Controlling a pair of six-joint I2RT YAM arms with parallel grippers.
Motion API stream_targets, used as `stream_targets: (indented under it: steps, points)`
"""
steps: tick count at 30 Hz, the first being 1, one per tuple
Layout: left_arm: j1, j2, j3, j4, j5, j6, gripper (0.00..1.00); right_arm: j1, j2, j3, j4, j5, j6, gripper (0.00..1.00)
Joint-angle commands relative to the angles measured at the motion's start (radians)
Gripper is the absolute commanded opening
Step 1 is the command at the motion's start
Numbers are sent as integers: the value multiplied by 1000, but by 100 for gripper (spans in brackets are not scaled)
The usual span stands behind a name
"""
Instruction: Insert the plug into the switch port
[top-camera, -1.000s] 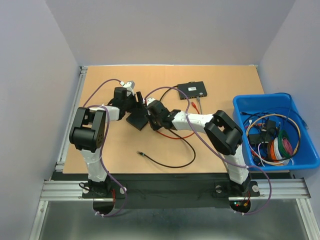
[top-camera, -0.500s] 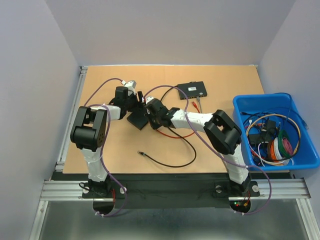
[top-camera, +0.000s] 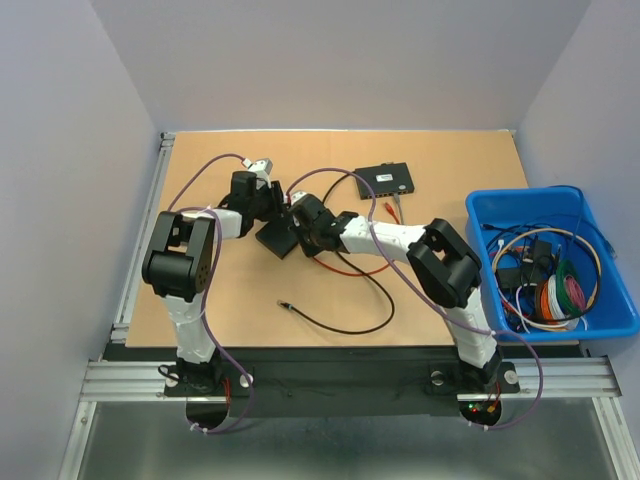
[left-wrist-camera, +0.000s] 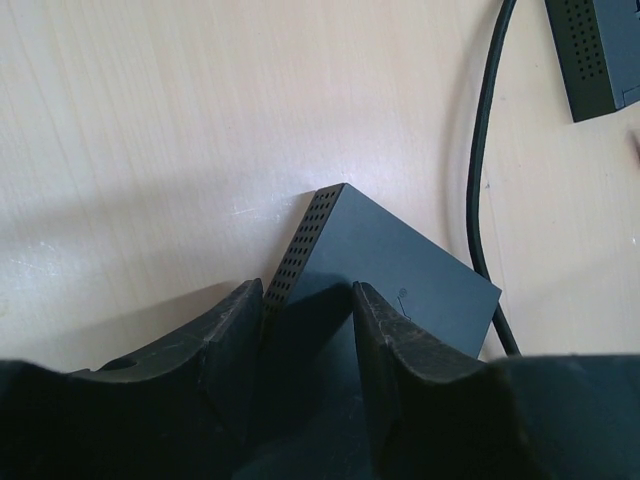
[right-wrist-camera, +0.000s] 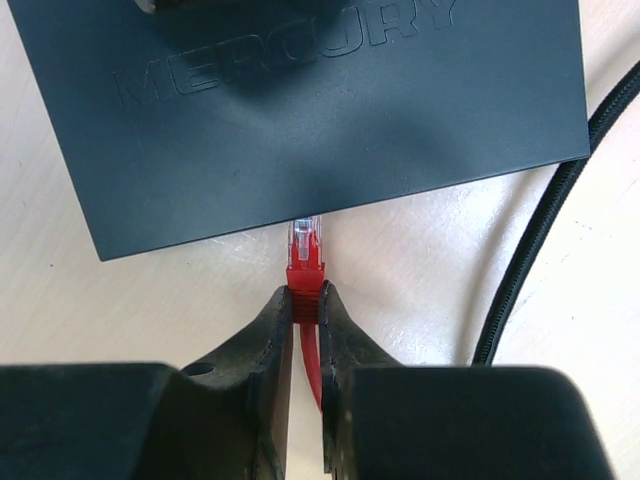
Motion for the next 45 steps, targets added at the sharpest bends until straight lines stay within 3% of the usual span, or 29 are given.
stream_targets:
  steps: [1,13,17,29,45]
  points:
    - [-43,20,10,-58,55,-9,46,-4,4,111,107,32,-18,0]
    - [-64,46,25,-80,18,-9,45,-11,38,149,93,47,-44,0]
    - [-63,52,34,-89,-7,-19,49,-16,30,134,93,53,-45,0]
    - [-64,84,11,-172,-16,-71,51,-45,41,160,94,71,-73,0]
    - [-136,95,-59,-163,-45,-94,44,-60,124,344,100,102,-159,0]
